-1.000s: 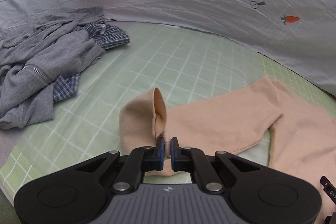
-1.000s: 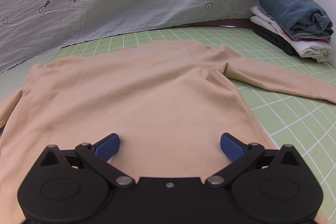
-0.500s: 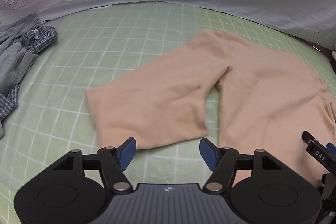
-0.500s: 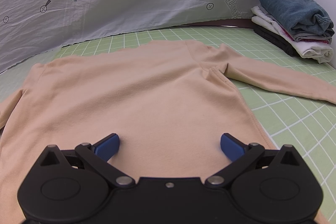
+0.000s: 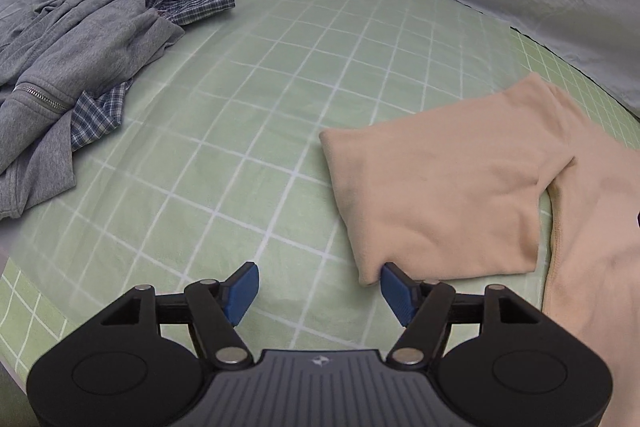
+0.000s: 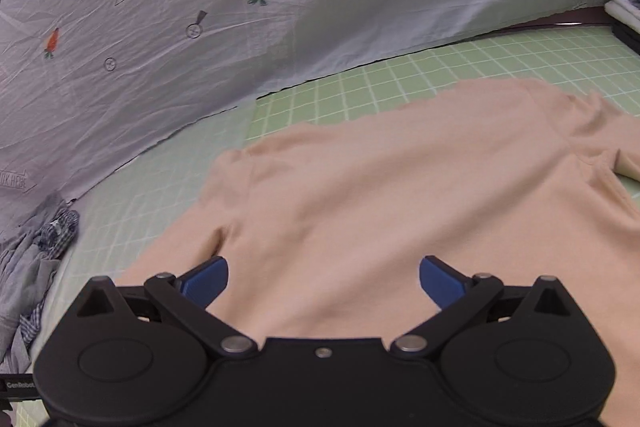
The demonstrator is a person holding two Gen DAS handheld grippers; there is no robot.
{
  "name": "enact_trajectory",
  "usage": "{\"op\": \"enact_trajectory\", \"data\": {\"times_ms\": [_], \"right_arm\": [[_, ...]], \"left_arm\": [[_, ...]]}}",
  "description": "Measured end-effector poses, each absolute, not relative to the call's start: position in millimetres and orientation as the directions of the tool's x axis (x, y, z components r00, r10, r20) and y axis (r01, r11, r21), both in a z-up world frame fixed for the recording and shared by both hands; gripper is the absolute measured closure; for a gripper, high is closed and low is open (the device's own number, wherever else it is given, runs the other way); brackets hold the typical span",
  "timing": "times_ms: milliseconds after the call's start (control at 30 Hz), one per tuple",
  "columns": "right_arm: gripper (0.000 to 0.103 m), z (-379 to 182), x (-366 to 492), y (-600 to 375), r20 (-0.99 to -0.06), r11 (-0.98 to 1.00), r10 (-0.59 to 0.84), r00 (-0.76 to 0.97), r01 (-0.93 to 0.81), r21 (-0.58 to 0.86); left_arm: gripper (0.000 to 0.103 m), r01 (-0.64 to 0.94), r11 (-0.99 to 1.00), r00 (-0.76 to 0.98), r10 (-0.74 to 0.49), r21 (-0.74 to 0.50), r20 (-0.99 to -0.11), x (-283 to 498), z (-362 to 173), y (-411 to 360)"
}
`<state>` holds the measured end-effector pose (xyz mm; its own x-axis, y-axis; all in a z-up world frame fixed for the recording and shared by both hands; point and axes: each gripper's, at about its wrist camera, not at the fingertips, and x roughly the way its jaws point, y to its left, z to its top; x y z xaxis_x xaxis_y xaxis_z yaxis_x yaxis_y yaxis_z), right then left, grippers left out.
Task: Fold clothes
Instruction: 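Grasp the shirt's side edge with the right gripper, then fold the held side edge over the shirt body with the right gripper, release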
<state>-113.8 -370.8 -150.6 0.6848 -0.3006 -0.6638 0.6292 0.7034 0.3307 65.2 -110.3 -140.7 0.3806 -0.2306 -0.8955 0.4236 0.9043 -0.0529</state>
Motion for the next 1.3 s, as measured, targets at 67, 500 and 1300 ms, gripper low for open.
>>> {"op": "enact_trajectory", "data": {"times_ms": [67, 500, 1300], "right_arm": [[0.003, -151.5, -94.4, -355.6, -0.658, 0.743, -0.241, 0.713, 0.572, 0.348], [0.067, -178.0, -32.7, -315.4, -0.688, 0.759, 0.024, 0.726, 0.435, 0.485], [0.101, -141.4, -100.0, -336.8, -0.575, 0.698, -0.068, 0.815, 0.450, 0.556]], "left_arm": [[0.035, 0.441, 0.896, 0.383, -0.232, -0.043, -0.894, 69.0, -141.8, -113.0], [0.029, 0.510, 0.859, 0.354, -0.260, -0.047, -0.899, 89.2, -153.3, -122.7], [0.023, 0.568, 0.822, 0.484, -0.295, 0.039, -0.824, 60.6, -112.9, -165.9]]}}
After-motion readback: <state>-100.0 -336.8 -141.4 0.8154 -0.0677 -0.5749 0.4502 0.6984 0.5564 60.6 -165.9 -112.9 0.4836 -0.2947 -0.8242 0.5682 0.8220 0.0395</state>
